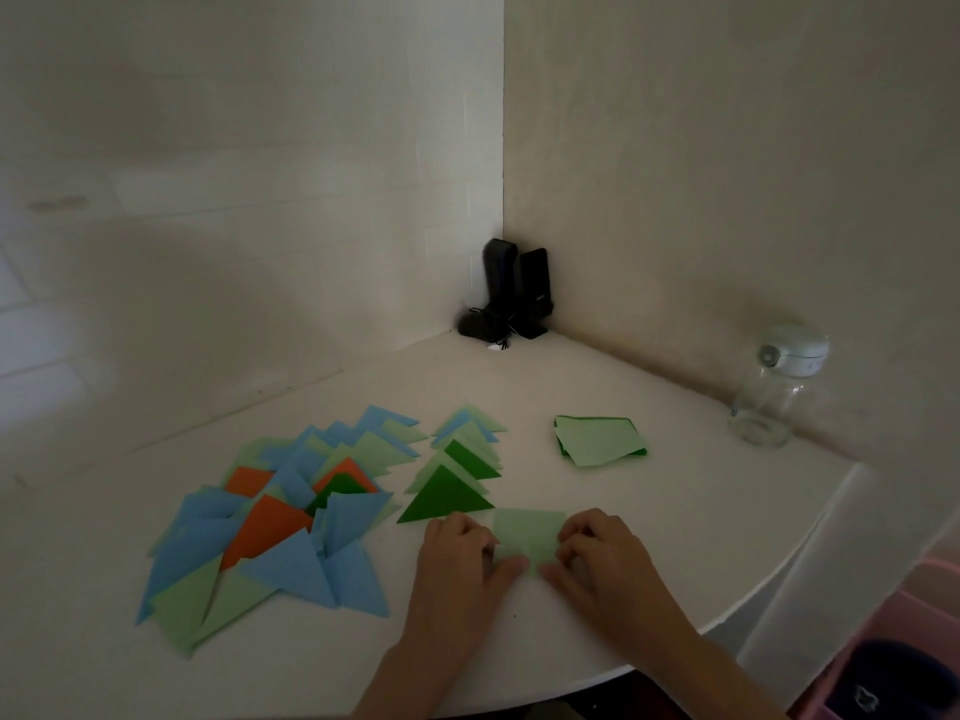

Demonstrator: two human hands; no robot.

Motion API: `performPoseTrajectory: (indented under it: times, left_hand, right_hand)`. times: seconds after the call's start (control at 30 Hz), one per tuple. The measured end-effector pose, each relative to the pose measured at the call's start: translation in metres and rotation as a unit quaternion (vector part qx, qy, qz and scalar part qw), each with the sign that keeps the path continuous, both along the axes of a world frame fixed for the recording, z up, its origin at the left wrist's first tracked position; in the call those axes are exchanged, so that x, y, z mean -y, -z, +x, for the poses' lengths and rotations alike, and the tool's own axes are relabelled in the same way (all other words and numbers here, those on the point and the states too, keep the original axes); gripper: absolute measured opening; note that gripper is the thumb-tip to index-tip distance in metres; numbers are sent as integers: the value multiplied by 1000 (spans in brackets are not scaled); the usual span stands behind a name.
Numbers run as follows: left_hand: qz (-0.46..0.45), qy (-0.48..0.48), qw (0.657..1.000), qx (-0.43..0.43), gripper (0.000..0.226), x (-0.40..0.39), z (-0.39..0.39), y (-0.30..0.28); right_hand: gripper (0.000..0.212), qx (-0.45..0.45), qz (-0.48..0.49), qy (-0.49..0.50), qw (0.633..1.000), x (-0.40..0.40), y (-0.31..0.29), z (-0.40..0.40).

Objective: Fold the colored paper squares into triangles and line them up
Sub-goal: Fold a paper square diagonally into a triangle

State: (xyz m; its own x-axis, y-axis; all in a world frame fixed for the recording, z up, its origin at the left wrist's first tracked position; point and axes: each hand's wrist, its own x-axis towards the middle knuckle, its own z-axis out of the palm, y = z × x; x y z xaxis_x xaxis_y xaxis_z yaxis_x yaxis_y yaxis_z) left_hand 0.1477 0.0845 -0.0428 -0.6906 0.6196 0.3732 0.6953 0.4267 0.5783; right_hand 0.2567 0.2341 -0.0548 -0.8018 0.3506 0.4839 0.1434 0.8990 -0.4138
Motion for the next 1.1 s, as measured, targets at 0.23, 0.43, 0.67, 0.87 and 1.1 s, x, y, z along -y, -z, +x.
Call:
performPoseTrajectory:
  times: [0.23, 0.43, 0.67, 0.87, 1.1]
  left_hand:
    - [-36, -14, 998, 51, 34, 0, -2, -4]
    - [-37, -18, 996, 85, 32, 1, -5, -8]
    - [2, -1, 994, 112, 25, 10, -10, -10]
    - [23, 42, 992, 115, 34, 12, -12, -11]
    - [21, 61, 995, -77, 26, 3, 21, -2]
  right_hand:
    - [41, 71, -104, 36, 991, 2, -9, -2]
    - [25, 87, -176, 23, 980, -2, -18, -4]
    - [30, 119, -199, 2, 973, -17, -23, -3]
    - [27, 144, -204, -54, 967, -23, -28, 4]
    - [38, 63, -82, -17, 994, -4, -9, 7]
